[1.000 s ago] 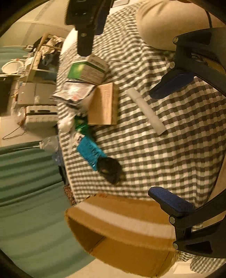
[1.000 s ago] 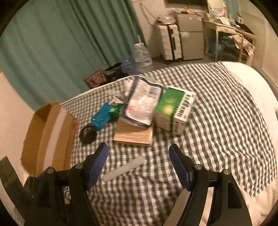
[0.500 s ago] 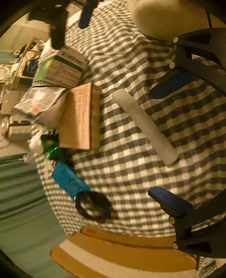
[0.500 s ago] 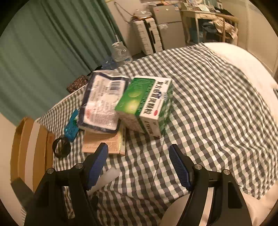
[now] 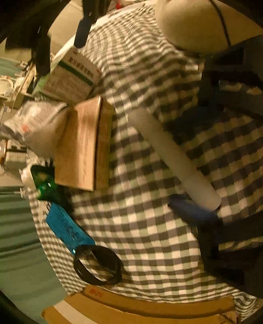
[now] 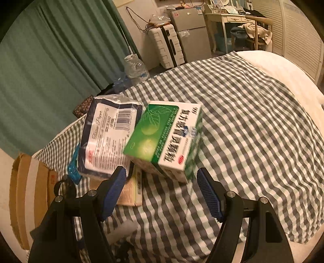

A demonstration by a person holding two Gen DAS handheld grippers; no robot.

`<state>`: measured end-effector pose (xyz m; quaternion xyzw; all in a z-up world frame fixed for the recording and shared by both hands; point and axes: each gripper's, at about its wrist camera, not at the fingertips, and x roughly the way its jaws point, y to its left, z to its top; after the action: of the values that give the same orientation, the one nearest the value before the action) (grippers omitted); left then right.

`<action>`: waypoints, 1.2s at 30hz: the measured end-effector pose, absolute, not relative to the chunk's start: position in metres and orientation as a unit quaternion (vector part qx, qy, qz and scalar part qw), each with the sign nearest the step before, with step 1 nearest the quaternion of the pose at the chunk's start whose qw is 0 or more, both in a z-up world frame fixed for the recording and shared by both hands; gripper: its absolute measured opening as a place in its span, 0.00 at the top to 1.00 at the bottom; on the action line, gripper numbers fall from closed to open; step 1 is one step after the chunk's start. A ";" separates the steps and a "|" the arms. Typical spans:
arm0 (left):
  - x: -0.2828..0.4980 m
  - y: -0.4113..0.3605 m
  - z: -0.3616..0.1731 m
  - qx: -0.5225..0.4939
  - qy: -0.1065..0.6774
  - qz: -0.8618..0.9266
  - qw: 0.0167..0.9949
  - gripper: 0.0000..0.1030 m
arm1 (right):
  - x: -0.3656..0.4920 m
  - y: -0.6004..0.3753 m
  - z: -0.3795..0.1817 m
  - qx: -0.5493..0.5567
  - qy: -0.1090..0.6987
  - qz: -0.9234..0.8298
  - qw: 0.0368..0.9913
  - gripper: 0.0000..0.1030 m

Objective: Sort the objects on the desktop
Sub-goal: 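Grasp the green medicine box with the right tool while the left tool grasps the white plastic stick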

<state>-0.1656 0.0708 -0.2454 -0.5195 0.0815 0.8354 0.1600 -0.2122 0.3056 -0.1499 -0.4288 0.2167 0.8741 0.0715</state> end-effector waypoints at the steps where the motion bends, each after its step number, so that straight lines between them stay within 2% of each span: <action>1: -0.163 0.072 -0.244 -0.513 0.086 0.838 0.161 0.56 | -0.214 0.306 -0.150 -0.429 0.218 0.874 0.071 0.29; 3: -0.161 0.071 -0.242 -0.508 0.082 0.842 0.163 0.71 | -0.217 0.303 -0.151 -0.430 0.219 0.873 0.073 0.29; 5: -0.161 0.067 -0.237 -0.504 0.066 0.846 0.164 0.80 | -0.221 0.302 -0.150 -0.428 0.219 0.873 0.079 0.28; 11: -0.160 0.045 -0.224 -0.487 0.012 0.859 0.157 0.90 | -0.226 0.292 -0.148 -0.426 0.216 0.872 0.107 0.24; 21: -0.167 0.026 -0.229 -0.495 -0.031 0.855 0.151 0.91 | -0.242 0.280 -0.159 -0.421 0.181 0.873 0.165 0.17; 28: -0.159 0.033 -0.232 -0.506 -0.033 0.840 0.191 0.89 | -0.256 0.289 -0.171 -0.431 0.174 0.866 0.185 0.17; 31: -0.158 0.031 -0.226 -0.500 -0.043 0.840 0.204 0.77 | -0.253 0.294 -0.170 -0.428 0.172 0.868 0.182 0.18; 32: -0.156 0.030 -0.225 -0.498 -0.049 0.840 0.209 0.70 | -0.253 0.295 -0.169 -0.427 0.167 0.871 0.178 0.23; 35: -0.155 0.036 -0.222 -0.492 -0.057 0.839 0.224 0.54 | -0.251 0.294 -0.166 -0.428 0.158 0.874 0.168 0.24; 36: -0.154 0.037 -0.223 -0.494 -0.051 0.839 0.225 0.53 | -0.249 0.294 -0.164 -0.427 0.156 0.875 0.166 0.24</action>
<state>-0.1544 0.0370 -0.2227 -0.4937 -0.0509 0.8386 0.2246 -0.2491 0.2942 -0.1645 -0.4275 0.1558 0.8749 0.1662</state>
